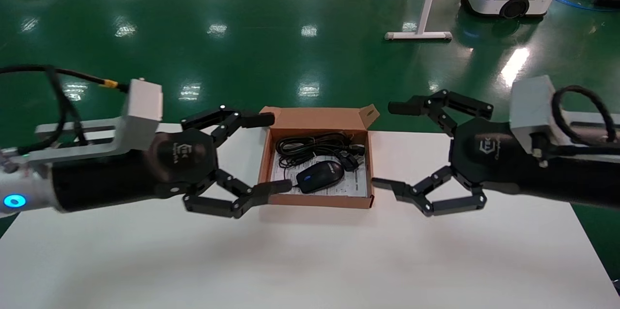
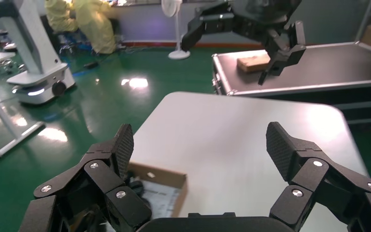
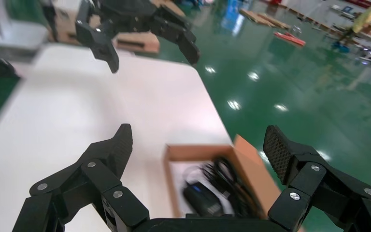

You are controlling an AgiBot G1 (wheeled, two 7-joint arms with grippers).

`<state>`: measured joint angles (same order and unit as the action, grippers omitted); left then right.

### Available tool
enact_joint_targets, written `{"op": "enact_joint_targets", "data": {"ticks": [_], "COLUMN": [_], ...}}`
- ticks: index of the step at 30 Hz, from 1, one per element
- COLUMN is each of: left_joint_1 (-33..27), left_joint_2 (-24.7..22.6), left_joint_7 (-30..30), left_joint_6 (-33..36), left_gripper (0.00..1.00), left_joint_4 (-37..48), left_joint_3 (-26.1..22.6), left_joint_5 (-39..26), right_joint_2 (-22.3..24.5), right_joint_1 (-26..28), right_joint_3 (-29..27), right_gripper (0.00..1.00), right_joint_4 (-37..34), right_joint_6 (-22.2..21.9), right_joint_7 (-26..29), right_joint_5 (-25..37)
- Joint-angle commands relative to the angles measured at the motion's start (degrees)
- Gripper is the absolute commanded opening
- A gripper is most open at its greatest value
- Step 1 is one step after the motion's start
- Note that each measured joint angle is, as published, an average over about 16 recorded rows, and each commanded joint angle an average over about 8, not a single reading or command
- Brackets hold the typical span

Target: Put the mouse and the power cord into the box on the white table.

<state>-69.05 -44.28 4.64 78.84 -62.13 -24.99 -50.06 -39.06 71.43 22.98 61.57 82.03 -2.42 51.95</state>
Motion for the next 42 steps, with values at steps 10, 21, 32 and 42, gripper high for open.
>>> {"op": "enact_joint_targets", "data": {"ticks": [10, 21, 32, 42], "left_joint_1": [6.14, 8.47, 7.88, 7.65], "left_joint_2": [7.59, 10.39, 9.69, 9.41], "left_joint_7": [5.01, 6.59, 6.26, 6.16], "left_joint_6": [5.62, 7.83, 7.19, 6.97], "left_gripper": [1.00, 1.00, 1.00, 1.00], "left_joint_4": [-9.39, -12.94, -11.99, -11.62], "left_joint_3": [7.35, 10.13, 9.41, 9.13], "left_joint_5": [6.72, 9.40, 8.67, 8.37], "right_joint_2": [3.39, 4.48, 4.23, 4.13], "right_joint_1": [-8.27, -11.33, -10.48, -10.14], "right_joint_3": [-5.83, -7.92, -7.36, -7.14], "right_gripper": [1.00, 1.00, 1.00, 1.00], "right_joint_4": [10.06, 13.79, 12.69, 12.28], "right_joint_6": [3.07, 4.11, 3.82, 3.74], "right_joint_7": [11.04, 14.34, 13.66, 13.38], "right_joint_5": [-8.46, -11.72, -10.75, -10.37]}}
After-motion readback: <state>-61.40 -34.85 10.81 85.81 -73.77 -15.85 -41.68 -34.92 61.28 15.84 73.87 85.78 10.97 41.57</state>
